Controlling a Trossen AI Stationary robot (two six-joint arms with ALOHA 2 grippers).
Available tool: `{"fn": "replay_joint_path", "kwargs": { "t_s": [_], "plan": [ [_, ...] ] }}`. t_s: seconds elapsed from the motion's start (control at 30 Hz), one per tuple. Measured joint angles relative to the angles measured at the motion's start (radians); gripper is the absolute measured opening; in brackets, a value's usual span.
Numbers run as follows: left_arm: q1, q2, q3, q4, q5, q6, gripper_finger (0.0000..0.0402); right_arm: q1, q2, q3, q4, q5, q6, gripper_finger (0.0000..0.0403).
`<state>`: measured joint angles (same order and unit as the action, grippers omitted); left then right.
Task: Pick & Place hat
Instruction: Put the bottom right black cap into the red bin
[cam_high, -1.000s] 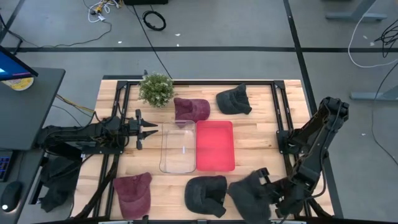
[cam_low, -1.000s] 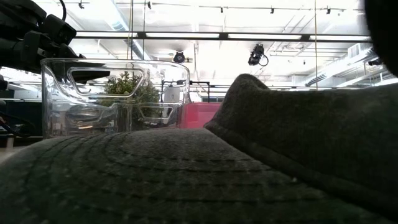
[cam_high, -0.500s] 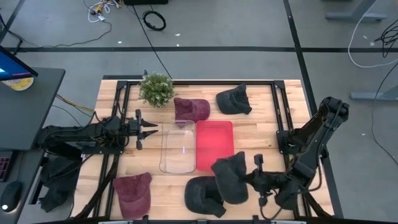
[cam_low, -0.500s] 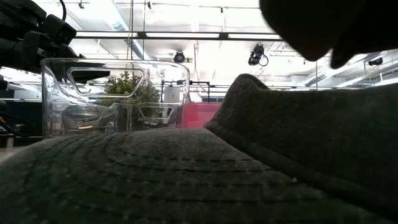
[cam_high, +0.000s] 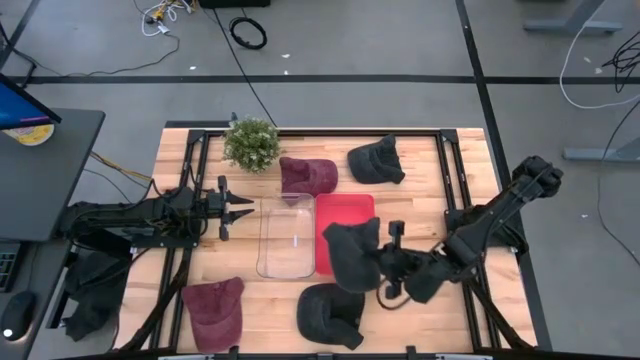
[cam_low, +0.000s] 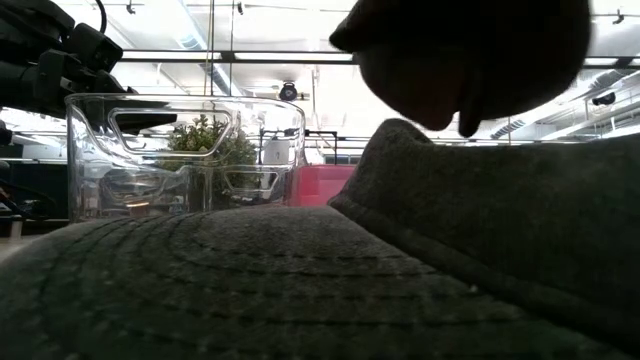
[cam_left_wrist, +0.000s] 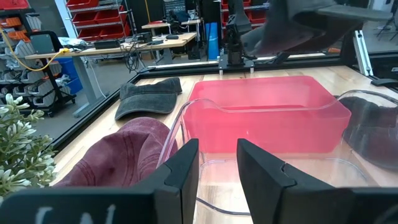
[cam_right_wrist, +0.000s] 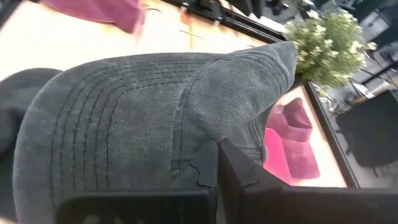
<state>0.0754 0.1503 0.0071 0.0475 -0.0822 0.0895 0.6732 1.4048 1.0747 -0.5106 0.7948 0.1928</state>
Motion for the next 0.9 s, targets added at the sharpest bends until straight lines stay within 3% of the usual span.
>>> {"fn": "replay_joint_path", "kwargs": {
  "t_s": [0.6, 0.9],
  "plan": [
    [0.000, 0.000, 0.000, 0.000, 0.000, 0.000, 0.0115, -0.215, 0.000, -0.016, 0.005, -0.009, -0.140, 0.0002],
    [0.000, 0.000, 0.000, 0.000, 0.000, 0.000, 0.0115, -0.274, 0.000, -0.017, 0.063, -0.163, -0.206, 0.0002]
  ]
}}
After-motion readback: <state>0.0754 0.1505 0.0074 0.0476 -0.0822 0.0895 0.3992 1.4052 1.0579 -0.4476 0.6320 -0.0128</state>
